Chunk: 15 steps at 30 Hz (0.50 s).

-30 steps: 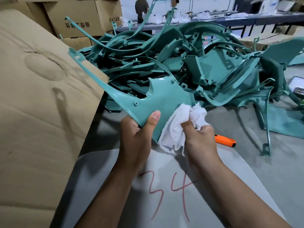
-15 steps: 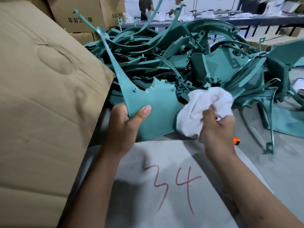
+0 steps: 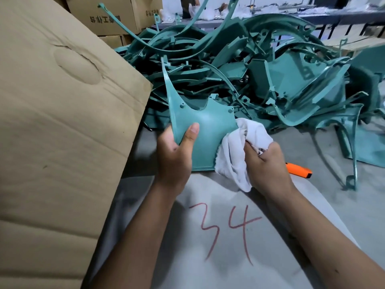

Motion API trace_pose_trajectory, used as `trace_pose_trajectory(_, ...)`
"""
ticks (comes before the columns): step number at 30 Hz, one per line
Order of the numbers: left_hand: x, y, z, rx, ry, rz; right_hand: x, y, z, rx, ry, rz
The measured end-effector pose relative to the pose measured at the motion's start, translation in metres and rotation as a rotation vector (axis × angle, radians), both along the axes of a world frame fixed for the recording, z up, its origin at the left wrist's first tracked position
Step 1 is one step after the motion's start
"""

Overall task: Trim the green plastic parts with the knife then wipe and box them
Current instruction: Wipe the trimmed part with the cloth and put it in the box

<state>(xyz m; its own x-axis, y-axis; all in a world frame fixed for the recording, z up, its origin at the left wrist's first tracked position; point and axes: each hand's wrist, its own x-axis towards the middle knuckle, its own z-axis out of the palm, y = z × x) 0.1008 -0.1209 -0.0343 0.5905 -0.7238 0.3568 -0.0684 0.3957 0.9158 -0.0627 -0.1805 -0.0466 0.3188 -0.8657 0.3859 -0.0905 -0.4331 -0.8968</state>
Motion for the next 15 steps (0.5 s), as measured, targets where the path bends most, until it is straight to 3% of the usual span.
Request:
trace_pose_trajectory(3, 0.016, 0.005, 0.006, 0.085, -0.121, -0.093, -0.002, 0.005, 0.002, 0.039, -0.121, 0.088)
trace_pose_trajectory(9, 0.017, 0.017, 0.012, 0.127, -0.282, -0.282, -0.011, -0.003, 0.008, 0.147, -0.145, 0.129)
trace_pose_trajectory(12, 0.019, 0.019, 0.014, 0.071, -0.334, -0.215, -0.015, -0.002, 0.011, 0.243, -0.297, 0.404)
trace_pose_trajectory(15, 0.021, 0.019, 0.012, 0.018, -0.386, -0.068, -0.021, -0.006, 0.019, 0.493, -0.483, 0.631)
